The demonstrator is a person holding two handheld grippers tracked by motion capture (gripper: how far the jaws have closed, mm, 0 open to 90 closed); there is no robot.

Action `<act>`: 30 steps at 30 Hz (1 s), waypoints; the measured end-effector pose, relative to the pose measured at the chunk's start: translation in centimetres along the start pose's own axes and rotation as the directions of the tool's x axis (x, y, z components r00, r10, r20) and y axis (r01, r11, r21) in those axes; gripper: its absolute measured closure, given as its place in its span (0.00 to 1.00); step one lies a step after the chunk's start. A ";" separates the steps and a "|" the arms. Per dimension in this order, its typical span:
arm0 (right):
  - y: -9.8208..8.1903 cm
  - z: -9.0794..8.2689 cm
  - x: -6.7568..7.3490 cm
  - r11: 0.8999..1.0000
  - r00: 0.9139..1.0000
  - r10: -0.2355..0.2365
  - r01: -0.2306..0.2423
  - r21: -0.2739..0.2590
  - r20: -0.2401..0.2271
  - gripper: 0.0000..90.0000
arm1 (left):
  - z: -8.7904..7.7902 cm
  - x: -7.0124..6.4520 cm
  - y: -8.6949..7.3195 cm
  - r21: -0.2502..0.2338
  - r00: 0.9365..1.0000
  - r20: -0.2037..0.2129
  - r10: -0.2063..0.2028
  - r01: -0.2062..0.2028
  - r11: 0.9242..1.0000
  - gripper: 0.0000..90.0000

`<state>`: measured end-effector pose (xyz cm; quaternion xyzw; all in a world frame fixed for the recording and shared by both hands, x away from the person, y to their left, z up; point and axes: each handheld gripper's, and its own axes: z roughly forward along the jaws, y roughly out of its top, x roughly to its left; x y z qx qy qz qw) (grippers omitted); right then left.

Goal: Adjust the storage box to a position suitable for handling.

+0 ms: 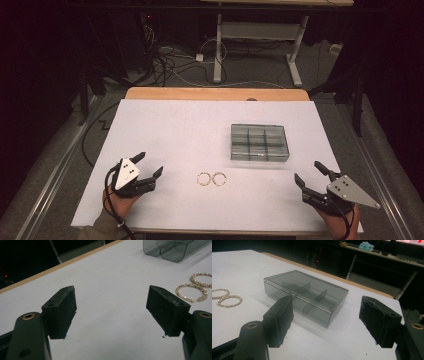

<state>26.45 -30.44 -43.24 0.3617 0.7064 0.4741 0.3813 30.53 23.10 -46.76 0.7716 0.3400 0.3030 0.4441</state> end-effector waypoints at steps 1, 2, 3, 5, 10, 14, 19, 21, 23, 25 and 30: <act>-0.1 0.1 -0.1 1.000 1.000 0.005 -0.005 0.001 0.001 0.31 | 0.2 -0.1 0.1 0.007 1.000 0.008 0.008 -0.008 1.000 0.25; -0.3 0.3 -0.2 1.000 1.000 0.001 -0.001 0.007 -0.003 0.32 | 0.2 -0.2 0.1 0.010 1.000 0.011 0.024 -0.024 1.000 0.25; -0.5 0.6 -0.2 1.000 1.000 -0.012 0.012 0.025 -0.004 0.32 | 0.3 -0.4 0.2 0.010 0.999 0.019 0.032 -0.032 0.999 0.25; -0.7 1.1 -0.3 0.999 1.000 -0.002 0.002 0.037 -0.017 0.34 | 0.3 -0.6 0.2 0.020 0.999 0.030 0.040 -0.040 0.999 0.25; -1.0 1.6 -0.6 0.998 1.000 0.003 -0.003 0.063 -0.004 0.40 | 0.7 -0.6 0.2 0.053 0.998 0.052 0.024 -0.027 0.998 0.26; -1.3 1.6 -1.3 0.997 0.999 0.031 -0.034 0.075 0.035 0.49 | 1.1 -0.9 0.3 0.092 0.996 0.081 0.025 -0.033 0.995 0.48; -1.9 2.7 -2.3 0.990 0.998 0.044 -0.048 0.135 0.034 0.76 | 2.8 -1.9 1.6 0.163 0.984 0.177 0.009 -0.039 0.986 0.80; -2.2 3.3 -2.8 0.985 0.999 0.046 -0.050 0.167 0.028 0.86 | 3.5 -2.4 2.1 0.170 0.980 0.196 0.024 -0.058 0.984 0.89; -2.4 3.9 -3.2 0.978 0.998 0.054 -0.055 0.199 0.015 0.94 | 4.9 -2.8 2.8 0.186 0.971 0.236 0.023 -0.068 0.980 0.96; -2.4 4.3 -3.4 0.976 0.999 0.041 -0.043 0.212 0.014 0.98 | 5.5 -2.9 3.0 0.188 0.968 0.252 0.021 -0.070 0.980 0.97; -2.3 6.5 -4.6 0.965 1.000 0.022 -0.018 0.263 -0.011 1.00 | 8.4 -3.8 4.9 0.192 0.949 0.307 0.069 -0.133 0.972 0.97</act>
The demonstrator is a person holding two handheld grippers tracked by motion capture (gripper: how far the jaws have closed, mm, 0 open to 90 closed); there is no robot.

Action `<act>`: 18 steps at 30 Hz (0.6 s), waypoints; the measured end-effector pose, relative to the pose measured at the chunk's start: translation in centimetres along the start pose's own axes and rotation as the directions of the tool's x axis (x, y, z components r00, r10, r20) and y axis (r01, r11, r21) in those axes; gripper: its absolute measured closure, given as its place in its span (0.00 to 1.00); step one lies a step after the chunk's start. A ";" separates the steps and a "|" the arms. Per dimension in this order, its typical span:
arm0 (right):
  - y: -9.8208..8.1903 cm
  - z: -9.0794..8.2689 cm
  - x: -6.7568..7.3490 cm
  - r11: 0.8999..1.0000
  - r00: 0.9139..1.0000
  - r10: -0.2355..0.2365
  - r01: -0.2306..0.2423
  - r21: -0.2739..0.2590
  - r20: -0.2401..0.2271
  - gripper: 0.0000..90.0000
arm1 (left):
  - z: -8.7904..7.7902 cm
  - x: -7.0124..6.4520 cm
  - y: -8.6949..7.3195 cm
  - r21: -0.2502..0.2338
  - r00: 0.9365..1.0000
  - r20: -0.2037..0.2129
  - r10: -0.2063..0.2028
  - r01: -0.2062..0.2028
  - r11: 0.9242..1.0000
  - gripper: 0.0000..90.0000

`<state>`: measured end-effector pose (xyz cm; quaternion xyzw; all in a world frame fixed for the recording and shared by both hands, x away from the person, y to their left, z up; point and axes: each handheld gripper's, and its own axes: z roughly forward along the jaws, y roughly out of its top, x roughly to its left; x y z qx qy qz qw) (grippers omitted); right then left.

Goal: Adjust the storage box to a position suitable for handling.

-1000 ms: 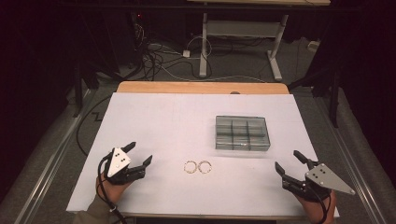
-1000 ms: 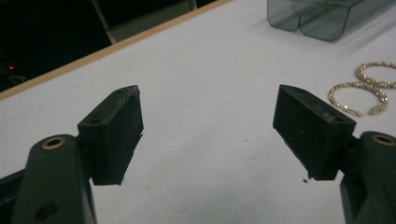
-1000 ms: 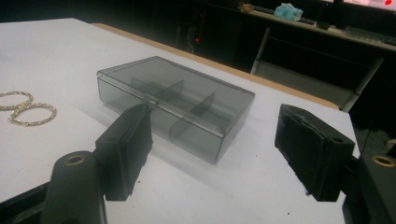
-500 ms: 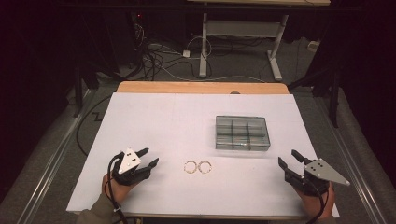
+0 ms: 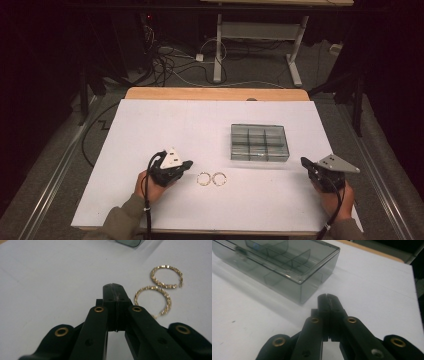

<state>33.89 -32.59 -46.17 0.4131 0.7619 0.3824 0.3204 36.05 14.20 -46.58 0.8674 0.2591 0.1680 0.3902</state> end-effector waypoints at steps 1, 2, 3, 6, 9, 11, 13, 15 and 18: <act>0.2 0.6 -0.2 1.000 1.000 0.001 0.000 0.015 -0.006 1.00 | 0.6 0.1 0.6 -0.004 1.000 0.006 -0.002 0.002 1.000 0.97; 0.4 1.3 -0.4 0.999 1.000 -0.010 0.010 0.032 -0.007 1.00 | 1.2 0.2 1.1 -0.007 1.000 0.014 -0.010 0.010 1.000 0.97; 1.0 2.6 -0.6 0.997 1.000 -0.023 0.024 0.069 -0.014 1.00 | 2.4 0.3 2.3 -0.007 1.000 0.022 -0.013 0.013 1.000 0.97; 1.8 4.1 -0.9 0.994 0.999 -0.042 0.044 0.101 -0.020 1.00 | 4.4 0.1 4.0 0.003 0.999 0.034 -0.006 0.006 1.000 0.97; 2.4 5.4 -1.2 0.991 0.998 -0.050 0.053 0.123 -0.030 1.00 | 6.2 0.0 5.6 0.022 1.000 0.027 0.004 -0.005 1.000 0.97; 2.7 6.0 -1.5 0.990 0.998 -0.038 0.043 0.133 -0.041 1.00 | 7.2 0.1 6.4 0.034 1.000 0.025 -0.005 0.005 0.999 0.97; 3.0 6.6 -1.8 0.990 0.998 -0.022 0.030 0.139 -0.059 1.00 | 7.7 0.2 6.6 0.034 1.000 0.025 -0.019 0.018 0.999 0.97; 3.2 7.1 -2.0 0.988 0.997 -0.017 0.027 0.149 -0.069 1.00 | 8.9 0.3 7.1 0.052 0.999 0.020 -0.046 0.045 0.998 0.97; 3.5 7.6 -1.9 0.987 0.996 -0.018 0.031 0.156 -0.082 1.00 | 9.8 0.2 7.4 0.062 0.998 0.006 -0.066 0.065 0.996 0.97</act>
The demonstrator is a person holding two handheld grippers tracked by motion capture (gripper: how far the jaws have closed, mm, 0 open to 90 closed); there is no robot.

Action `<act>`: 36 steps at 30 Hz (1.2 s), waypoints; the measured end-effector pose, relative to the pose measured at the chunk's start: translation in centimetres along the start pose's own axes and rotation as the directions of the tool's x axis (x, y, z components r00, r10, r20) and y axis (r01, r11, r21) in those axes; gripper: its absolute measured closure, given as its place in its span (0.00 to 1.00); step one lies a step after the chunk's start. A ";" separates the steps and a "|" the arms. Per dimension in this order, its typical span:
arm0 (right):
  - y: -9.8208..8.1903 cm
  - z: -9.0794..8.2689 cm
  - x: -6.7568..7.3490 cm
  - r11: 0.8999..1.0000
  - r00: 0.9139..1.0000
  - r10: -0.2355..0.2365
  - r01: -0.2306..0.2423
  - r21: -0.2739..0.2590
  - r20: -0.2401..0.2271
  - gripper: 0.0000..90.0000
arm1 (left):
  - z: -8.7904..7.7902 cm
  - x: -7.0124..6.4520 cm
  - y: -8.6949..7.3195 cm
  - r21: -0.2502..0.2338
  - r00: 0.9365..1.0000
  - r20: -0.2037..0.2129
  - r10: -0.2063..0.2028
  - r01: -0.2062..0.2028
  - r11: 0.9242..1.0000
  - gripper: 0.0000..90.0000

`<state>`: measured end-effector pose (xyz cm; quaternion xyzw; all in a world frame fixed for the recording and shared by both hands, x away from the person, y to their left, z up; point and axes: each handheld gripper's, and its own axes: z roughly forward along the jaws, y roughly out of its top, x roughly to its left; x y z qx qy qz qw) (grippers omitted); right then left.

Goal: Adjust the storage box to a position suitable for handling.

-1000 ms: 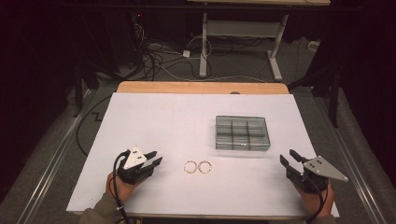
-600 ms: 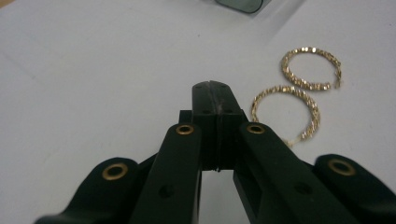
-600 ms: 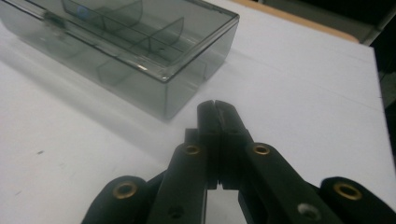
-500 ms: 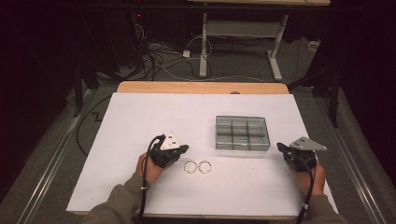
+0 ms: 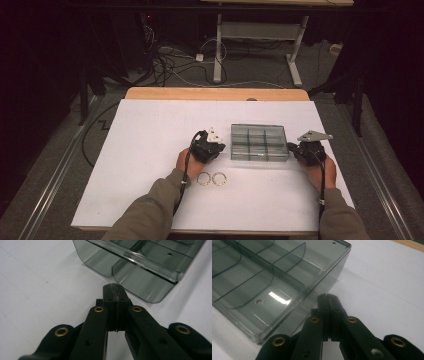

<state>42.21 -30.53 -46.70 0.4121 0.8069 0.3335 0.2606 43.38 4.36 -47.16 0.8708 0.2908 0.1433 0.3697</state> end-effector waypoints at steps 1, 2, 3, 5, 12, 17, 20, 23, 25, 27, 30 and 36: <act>0.1 0.2 0.1 1.000 1.000 -0.006 0.006 0.004 -0.002 1.00 | 0.0 0.0 0.0 0.000 1.000 0.000 0.000 0.000 1.000 0.97; 0.2 0.3 0.2 1.000 1.000 -0.017 0.017 0.016 0.001 1.00 | 0.4 -0.1 0.3 0.010 1.000 -0.007 -0.006 0.006 1.000 0.97; 0.3 0.4 0.3 0.999 1.000 -0.025 0.025 0.023 0.010 1.00 | 0.4 -0.1 0.3 0.010 1.000 -0.007 -0.006 0.006 1.000 0.97; 0.3 0.5 0.4 0.999 1.000 -0.022 0.021 0.025 0.010 1.00 | 0.7 -0.1 0.5 0.020 1.000 -0.020 0.003 -0.003 1.000 0.97; 0.8 0.9 1.3 0.998 0.998 -0.063 0.062 0.022 0.023 1.00 | 1.1 -0.3 0.7 0.060 0.998 -0.051 0.033 -0.030 0.998 0.97; 1.3 1.4 2.7 0.997 0.996 -0.080 0.079 0.020 0.039 1.00 | 0.5 0.4 0.2 0.076 0.998 -0.063 0.016 -0.011 0.997 0.97; 1.8 1.8 3.9 0.996 0.994 -0.091 0.090 0.020 0.053 1.00 | -0.3 1.2 -0.6 0.082 0.997 -0.083 -0.001 0.008 0.997 0.97; 2.3 2.2 4.9 0.994 0.993 -0.106 0.105 0.018 0.058 1.00 | -1.1 1.4 -1.4 0.097 0.995 -0.094 -0.027 0.036 0.995 0.97; 2.5 2.4 5.5 0.994 0.992 -0.111 0.110 0.017 0.055 1.00 | -1.5 1.8 -1.8 0.085 0.995 -0.097 0.007 0.002 0.996 0.97; 2.8 2.5 6.1 0.993 0.992 -0.114 0.114 0.017 0.050 1.00 | -1.9 2.1 -2.4 0.076 0.995 -0.099 -0.003 0.011 0.997 0.97; 3.0 2.7 7.0 0.992 0.992 -0.123 0.123 0.008 0.036 1.00 | -2.4 2.3 -3.0 0.071 0.994 -0.105 -0.012 0.020 0.997 0.97; 3.5 3.1 8.5 0.988 0.988 -0.152 0.152 -0.002 0.016 1.00 | -3.7 2.9 -4.2 0.085 0.991 -0.137 0.003 0.009 0.996 0.97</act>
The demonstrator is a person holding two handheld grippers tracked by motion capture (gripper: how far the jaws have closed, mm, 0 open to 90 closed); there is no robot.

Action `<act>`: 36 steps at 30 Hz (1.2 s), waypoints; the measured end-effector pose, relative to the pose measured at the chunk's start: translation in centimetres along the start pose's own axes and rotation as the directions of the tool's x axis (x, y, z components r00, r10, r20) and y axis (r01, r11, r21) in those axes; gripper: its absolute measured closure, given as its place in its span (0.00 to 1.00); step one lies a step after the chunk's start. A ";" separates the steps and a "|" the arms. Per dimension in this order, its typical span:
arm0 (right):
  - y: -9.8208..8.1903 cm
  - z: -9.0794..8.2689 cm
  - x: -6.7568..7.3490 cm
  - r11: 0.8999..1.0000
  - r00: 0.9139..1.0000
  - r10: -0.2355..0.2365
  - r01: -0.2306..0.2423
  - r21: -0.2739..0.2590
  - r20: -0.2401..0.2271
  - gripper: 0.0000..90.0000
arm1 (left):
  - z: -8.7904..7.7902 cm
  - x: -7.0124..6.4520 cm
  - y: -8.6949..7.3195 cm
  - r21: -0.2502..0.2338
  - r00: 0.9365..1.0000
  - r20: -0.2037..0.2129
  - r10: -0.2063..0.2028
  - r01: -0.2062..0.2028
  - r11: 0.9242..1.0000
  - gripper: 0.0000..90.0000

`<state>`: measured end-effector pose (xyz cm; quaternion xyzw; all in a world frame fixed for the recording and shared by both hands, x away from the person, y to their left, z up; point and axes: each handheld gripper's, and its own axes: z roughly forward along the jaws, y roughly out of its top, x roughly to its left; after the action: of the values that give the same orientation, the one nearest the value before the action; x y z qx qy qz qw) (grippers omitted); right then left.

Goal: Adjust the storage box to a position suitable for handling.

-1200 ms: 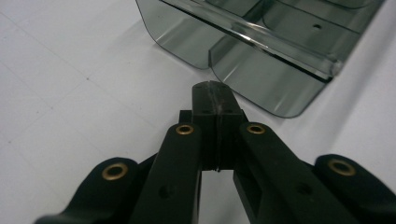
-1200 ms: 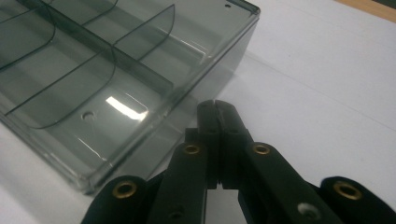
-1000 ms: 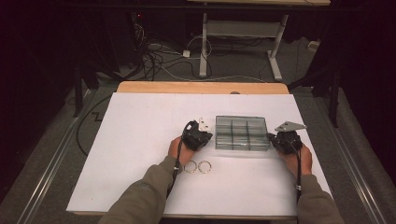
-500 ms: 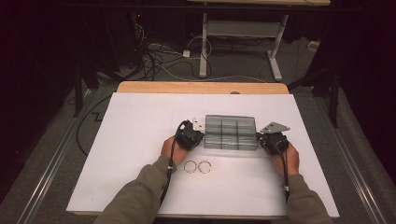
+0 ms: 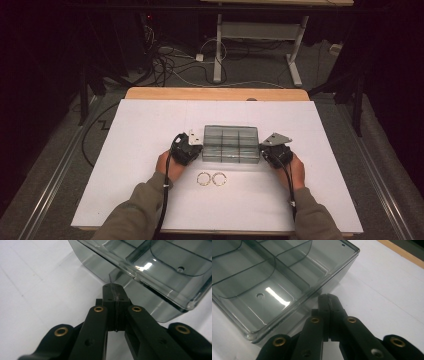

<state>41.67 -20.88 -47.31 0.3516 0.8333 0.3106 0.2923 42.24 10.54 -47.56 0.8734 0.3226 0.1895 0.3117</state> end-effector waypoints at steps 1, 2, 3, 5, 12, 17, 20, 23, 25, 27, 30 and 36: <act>0.1 0.1 0.2 1.000 1.000 -0.008 0.008 -0.001 -0.002 1.00 | -0.1 0.1 -0.1 0.003 1.000 -0.004 0.005 -0.005 1.000 0.97; 0.2 0.1 0.4 1.000 1.000 -0.010 0.010 -0.002 -0.004 1.00 | -0.1 0.1 -0.1 0.003 1.000 -0.004 0.005 -0.005 1.000 0.97; 0.3 0.2 0.5 1.000 1.000 -0.014 0.014 -0.002 -0.009 1.00 | -0.2 0.2 -0.3 0.005 1.000 -0.009 0.007 -0.007 1.000 0.97; 0.6 0.4 0.9 1.000 1.000 -0.026 0.026 -0.005 -0.009 1.00 | -0.6 0.6 -0.7 0.007 1.000 -0.021 0.001 0.000 1.000 0.97; 1.4 0.9 1.9 0.999 0.999 -0.033 0.032 -0.009 -0.017 1.00 | -1.2 1.1 -1.8 -0.004 0.999 -0.029 -0.035 0.035 0.999 0.97; 1.7 1.2 2.4 0.999 0.999 -0.038 0.037 -0.012 -0.013 1.00 | -1.4 1.5 -2.2 -0.008 0.998 -0.038 -0.050 0.049 0.999 0.97; 1.9 1.3 2.5 0.999 0.999 -0.036 0.036 -0.009 -0.009 1.00 | -1.4 1.5 -2.2 -0.010 0.998 -0.042 -0.055 0.055 0.998 0.97; 1.9 1.4 2.6 0.999 0.999 -0.040 0.040 -0.010 -0.006 1.00 | -1.3 1.6 -2.3 -0.012 0.997 -0.041 -0.059 0.058 0.998 0.97; 1.9 1.4 2.6 0.999 0.999 -0.039 0.039 -0.010 -0.007 1.00 | -1.3 1.6 -2.3 -0.015 0.997 -0.038 -0.062 0.062 0.998 0.97; 1.9 1.4 2.5 0.999 0.999 -0.039 0.039 -0.010 -0.008 1.00 | -1.3 1.6 -2.4 -0.016 0.997 -0.037 -0.064 0.064 0.998 0.97; 1.9 1.3 2.6 0.999 0.999 -0.036 0.035 -0.008 -0.010 1.00 | -1.2 1.6 -2.4 -0.018 0.997 -0.038 -0.064 0.063 0.998 0.97; 1.9 1.4 2.6 0.999 0.999 -0.036 0.036 -0.010 -0.011 1.00 | -1.2 1.6 -2.4 -0.018 0.997 -0.045 -0.066 0.065 0.998 0.97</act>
<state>41.92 -17.39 -47.48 0.3333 0.8398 0.3113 0.2947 41.69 13.57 -48.09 0.8552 0.3564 0.2018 0.3176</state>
